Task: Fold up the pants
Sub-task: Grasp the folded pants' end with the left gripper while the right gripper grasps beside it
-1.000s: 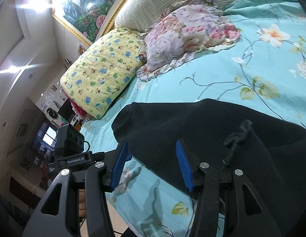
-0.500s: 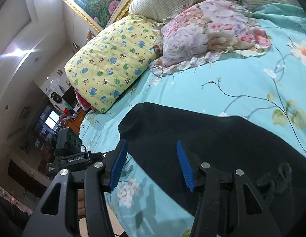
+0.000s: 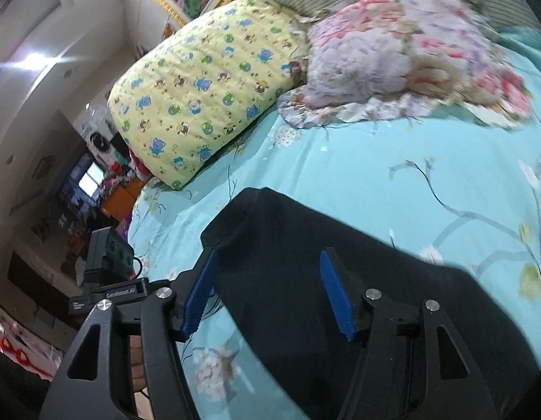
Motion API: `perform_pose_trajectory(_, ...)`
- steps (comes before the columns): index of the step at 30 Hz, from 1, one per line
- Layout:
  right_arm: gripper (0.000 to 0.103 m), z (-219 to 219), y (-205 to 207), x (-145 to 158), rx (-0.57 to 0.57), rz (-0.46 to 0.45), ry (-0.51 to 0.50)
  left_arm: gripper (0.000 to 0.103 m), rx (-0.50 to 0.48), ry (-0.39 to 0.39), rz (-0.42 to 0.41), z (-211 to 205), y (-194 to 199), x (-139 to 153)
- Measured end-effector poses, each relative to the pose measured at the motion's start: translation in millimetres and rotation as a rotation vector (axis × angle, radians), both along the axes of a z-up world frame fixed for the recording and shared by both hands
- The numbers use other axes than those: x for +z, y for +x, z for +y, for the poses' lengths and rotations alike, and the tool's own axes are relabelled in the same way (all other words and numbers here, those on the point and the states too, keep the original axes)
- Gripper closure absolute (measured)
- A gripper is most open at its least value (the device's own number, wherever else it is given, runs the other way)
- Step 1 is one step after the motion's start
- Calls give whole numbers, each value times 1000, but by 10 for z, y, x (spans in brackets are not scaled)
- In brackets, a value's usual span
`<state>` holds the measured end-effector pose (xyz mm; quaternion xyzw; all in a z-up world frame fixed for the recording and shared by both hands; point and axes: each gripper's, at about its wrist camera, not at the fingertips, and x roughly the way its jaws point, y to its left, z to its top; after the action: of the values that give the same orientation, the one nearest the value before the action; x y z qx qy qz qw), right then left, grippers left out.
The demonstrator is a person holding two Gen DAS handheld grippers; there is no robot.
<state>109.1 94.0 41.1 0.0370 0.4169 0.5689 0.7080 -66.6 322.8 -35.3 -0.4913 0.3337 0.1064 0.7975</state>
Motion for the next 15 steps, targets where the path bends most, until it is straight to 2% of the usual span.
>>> perform_pose_trajectory(2, 36, 179, 35, 3, 35, -25, -26, 41, 8, -5, 2, 30, 25, -21)
perform_pose_trajectory(10, 35, 930, 238, -111, 193, -123, -178, 40, 30, -34, 9, 122, 121, -133)
perform_pose_trajectory(15, 35, 1276, 251, -277, 318, -118, -234, 38, 29, -25, 8, 133, 188, -143)
